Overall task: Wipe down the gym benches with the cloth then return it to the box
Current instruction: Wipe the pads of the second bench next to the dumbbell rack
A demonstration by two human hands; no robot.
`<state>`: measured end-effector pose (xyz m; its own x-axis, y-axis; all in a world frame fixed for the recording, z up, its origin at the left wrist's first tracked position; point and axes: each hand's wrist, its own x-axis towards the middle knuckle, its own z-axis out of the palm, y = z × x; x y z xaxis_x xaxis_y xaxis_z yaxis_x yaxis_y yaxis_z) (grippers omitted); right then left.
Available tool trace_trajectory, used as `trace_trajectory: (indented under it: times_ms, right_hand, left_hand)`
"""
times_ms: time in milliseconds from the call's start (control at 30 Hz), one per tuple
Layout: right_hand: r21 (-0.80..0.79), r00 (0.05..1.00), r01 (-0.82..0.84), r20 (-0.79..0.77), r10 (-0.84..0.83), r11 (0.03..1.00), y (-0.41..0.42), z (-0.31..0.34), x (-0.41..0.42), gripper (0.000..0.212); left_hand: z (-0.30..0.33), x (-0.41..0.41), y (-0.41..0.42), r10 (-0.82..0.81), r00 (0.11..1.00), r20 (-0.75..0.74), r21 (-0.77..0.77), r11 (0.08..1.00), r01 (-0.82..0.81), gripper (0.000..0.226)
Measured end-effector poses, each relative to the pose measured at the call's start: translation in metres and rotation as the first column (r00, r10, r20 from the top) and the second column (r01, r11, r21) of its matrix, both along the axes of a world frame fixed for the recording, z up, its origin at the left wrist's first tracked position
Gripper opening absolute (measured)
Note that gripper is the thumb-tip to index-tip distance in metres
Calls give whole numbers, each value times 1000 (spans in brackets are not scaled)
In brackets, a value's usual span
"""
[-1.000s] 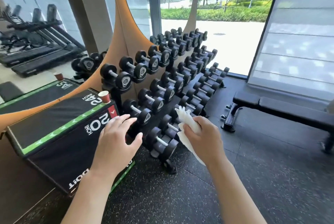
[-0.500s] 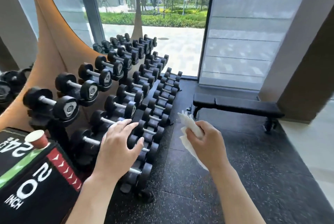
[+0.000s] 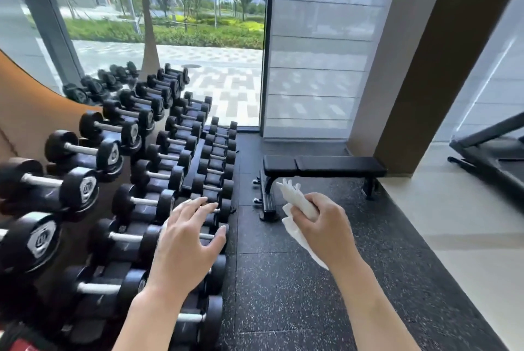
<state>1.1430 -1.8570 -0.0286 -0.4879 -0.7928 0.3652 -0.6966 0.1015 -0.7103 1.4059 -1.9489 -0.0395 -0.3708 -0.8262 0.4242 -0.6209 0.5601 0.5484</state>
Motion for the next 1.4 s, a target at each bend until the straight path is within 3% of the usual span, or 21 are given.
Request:
trace_trajectory:
  times_ms: [367, 800, 1167, 1400]
  right_hand:
    - [25, 996, 86, -19, -85, 996, -53, -16, -58, 11]
    - [4, 976, 219, -7, -219, 976, -137, -24, -264, 12]
    - [9, 987, 154, 36, -155, 988, -259, -31, -358, 12]
    - [38, 977, 212, 17, -213, 976, -355, -42, -406, 12]
  left_hand:
    - [-15, -61, -81, -66, 998, 2, -9, 998, 66, 51]
    - [-9, -280, -192, -191, 981, 41, -25, 981, 192, 51]
    - [-2, -368, -302, -144, 986, 84, -26, 989, 147, 55]
    - [-19, -438, -416, -194, 977, 82, -27, 980, 197, 50]
